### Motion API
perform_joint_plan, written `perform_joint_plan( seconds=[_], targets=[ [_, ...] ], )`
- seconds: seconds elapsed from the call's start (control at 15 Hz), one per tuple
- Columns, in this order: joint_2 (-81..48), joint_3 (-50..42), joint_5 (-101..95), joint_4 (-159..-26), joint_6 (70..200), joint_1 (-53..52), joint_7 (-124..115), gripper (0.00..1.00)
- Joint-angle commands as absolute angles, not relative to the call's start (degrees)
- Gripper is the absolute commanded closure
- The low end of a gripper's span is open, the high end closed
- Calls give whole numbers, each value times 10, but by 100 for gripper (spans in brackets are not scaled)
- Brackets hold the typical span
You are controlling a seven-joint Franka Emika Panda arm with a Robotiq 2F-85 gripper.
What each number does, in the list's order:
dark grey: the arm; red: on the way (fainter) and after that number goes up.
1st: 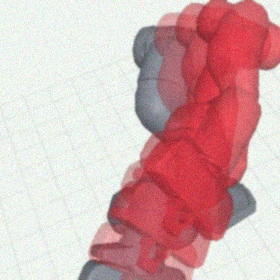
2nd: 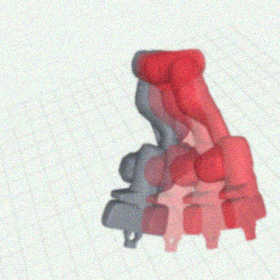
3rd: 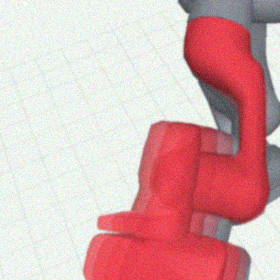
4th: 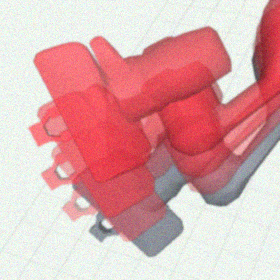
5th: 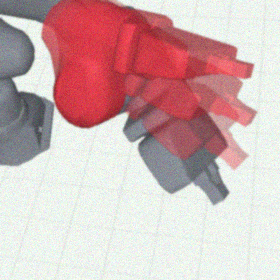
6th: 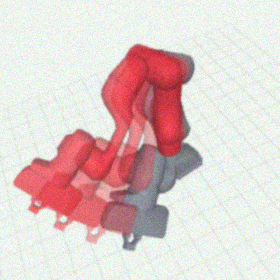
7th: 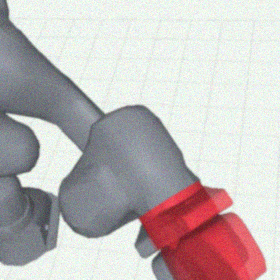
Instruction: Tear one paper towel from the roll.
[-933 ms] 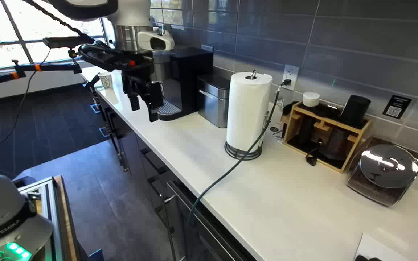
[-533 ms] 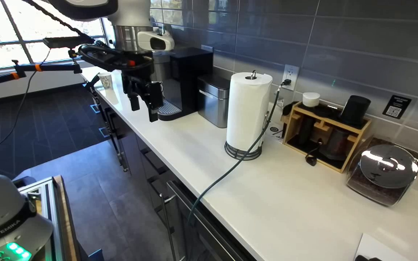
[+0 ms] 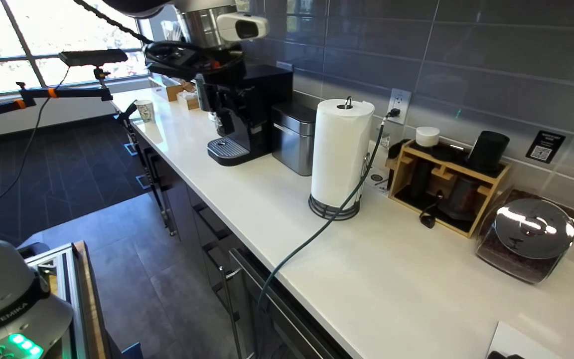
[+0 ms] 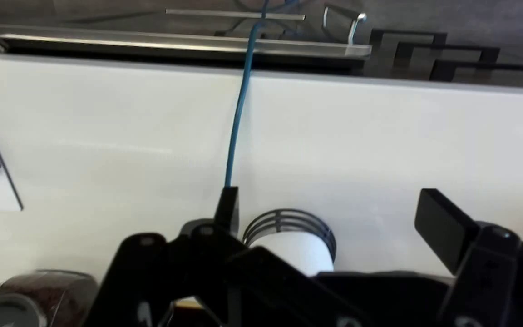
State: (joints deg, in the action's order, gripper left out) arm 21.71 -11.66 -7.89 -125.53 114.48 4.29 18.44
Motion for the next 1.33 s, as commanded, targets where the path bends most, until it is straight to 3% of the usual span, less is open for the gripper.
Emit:
perform_joint_plan(
  seconds=[0.0, 0.53, 0.6, 0.93, 1.27],
  targets=[
    [104, -141, -59, -1122, 1166, 44, 249, 0],
    [-80, -131, 115, -883, 1148, 73, 467, 0],
    [-30, -122, 59, -945, 1170, 71, 411, 0],
    [-42, -114, 65, -930, 1169, 80, 417, 0],
    [-42, -103, 188, -989, 1360, 102, 566, 0]
  ],
)
